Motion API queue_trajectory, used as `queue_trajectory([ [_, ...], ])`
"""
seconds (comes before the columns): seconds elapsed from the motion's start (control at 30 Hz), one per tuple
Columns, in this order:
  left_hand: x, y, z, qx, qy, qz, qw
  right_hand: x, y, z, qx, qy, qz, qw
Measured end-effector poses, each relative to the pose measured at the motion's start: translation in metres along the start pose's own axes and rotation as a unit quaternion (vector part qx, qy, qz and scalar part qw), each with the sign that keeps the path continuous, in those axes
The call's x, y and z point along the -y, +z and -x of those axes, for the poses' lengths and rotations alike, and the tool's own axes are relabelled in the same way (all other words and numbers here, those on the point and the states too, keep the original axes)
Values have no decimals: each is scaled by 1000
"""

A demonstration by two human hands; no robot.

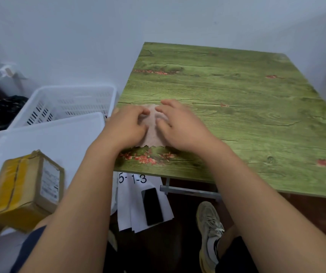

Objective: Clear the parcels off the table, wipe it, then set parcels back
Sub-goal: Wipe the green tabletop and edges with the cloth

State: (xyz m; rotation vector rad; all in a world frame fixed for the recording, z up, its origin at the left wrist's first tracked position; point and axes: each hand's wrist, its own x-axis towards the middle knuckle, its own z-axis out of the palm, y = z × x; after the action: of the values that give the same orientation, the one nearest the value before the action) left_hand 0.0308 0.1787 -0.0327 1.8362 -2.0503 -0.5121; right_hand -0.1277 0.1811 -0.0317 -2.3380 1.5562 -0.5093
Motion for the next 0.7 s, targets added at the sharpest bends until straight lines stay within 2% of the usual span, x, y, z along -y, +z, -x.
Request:
queue_trajectory([
  [0.1,5,-2,1,20,-27,-41,999,1,10,-3,58,-3,32,998],
  [0.13,7,-3,1,22,-34,-50,998,3,11,-5,55,-1,23,998],
  [0.2,9,-5,3,23,-39,-52,998,14,10,-10,-7,31,-98,995],
  [0.23,10,-6,4,22,-41,-42,998,22,6,-13,-45,72,-209,974],
  [0.27,11,-8,5,19,-45,-25,999,29,2,-16,-70,122,-336,931],
  [0.3,12,-7,5,17,-44,-9,999,32,-2,-18,-84,168,-458,869],
  [0.37,15,-7,5,13,-43,16,999,31,-6,-23,-62,230,-655,717],
  [0.43,18,-6,6,9,-41,42,998,24,-4,-26,-16,259,-777,574],
  [0.47,19,-7,6,8,-46,54,997,22,-1,-27,-1,274,-800,534],
  [0.53,19,-9,6,10,-60,62,996,20,4,-29,6,298,-809,507],
  [0.63,22,-10,8,14,-61,62,996,17,5,-32,-12,309,-800,515],
  [0.7,24,-10,8,15,-63,67,996,13,4,-32,-3,305,-807,506],
])
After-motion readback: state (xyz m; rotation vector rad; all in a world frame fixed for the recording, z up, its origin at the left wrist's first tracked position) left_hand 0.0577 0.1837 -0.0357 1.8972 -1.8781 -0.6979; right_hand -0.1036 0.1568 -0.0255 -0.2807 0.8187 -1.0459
